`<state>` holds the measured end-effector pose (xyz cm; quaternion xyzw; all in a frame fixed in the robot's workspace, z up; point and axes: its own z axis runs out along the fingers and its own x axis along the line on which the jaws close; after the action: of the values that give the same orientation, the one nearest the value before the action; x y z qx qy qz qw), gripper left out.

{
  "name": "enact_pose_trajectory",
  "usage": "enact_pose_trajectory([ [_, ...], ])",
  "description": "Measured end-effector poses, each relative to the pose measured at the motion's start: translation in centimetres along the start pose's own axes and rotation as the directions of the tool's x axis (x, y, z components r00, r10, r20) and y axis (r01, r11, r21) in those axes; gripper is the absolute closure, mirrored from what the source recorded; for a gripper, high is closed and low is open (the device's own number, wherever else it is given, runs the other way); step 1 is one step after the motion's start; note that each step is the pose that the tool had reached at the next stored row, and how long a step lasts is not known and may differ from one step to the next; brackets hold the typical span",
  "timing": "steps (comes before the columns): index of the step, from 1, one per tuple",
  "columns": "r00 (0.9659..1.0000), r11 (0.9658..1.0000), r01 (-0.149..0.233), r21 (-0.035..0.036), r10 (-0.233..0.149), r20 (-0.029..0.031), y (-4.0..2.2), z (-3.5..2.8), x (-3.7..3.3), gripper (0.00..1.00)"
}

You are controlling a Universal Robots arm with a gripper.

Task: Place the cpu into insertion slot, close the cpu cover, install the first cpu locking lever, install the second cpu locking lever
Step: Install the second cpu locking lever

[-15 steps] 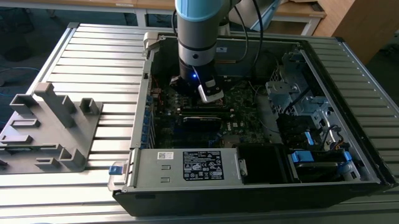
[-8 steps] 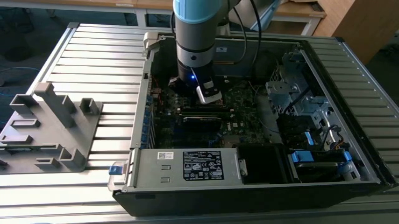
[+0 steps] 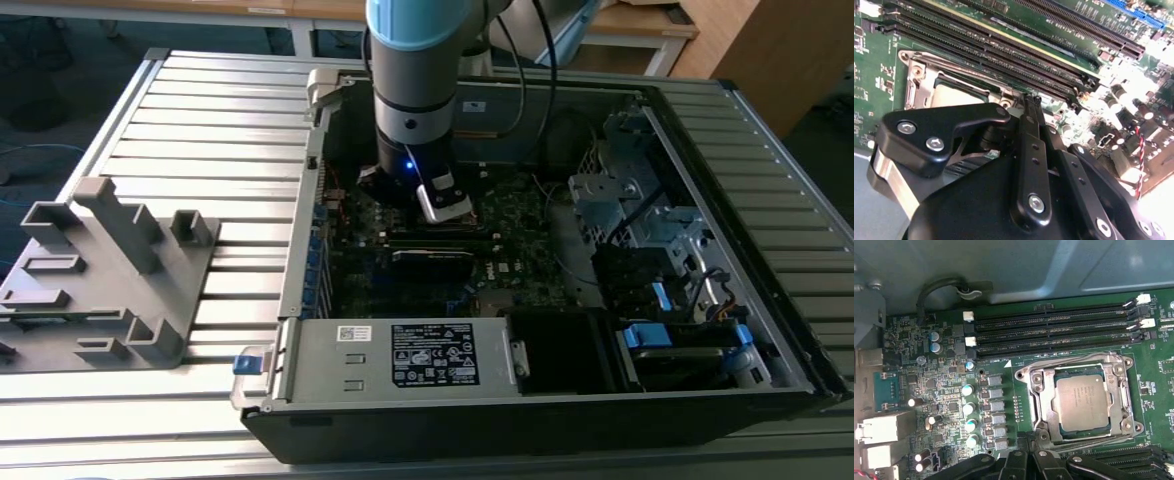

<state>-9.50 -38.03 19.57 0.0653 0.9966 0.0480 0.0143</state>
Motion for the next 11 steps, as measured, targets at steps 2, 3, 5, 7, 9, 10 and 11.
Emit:
enact_pose_trajectory([
  [2, 1.0, 1.0, 0.0, 0.0, 0.0, 0.0, 0.02, -0.18, 0.0, 0.89],
  [3, 1.0, 1.0, 0.0, 0.0001, 0.0, 0.0, 0.04, -0.39, 0.0, 0.89],
  [5, 1.0, 1.0, 0.0, 0.0, 0.0, 0.0001, 0.09, -0.88, -0.02, 0.89],
  [7, 1.0, 1.0, 0.0, 0.0, 0.0, 0.0, 0.14, -1.41, -0.03, 0.89],
  [9, 1.0, 1.0, 0.0, 0.0001, 0.0, 0.0, 0.19, -1.86, -0.04, 0.89],
  [10, 1.0, 1.0, 0.0, 0.0003, 0.0, 0.0, 0.2, -2.02, -0.04, 0.89],
  [11, 1.0, 1.0, 0.0, 0.0018, 0.0, 0.0002, 0.22, -2.1, -0.05, 0.89],
])
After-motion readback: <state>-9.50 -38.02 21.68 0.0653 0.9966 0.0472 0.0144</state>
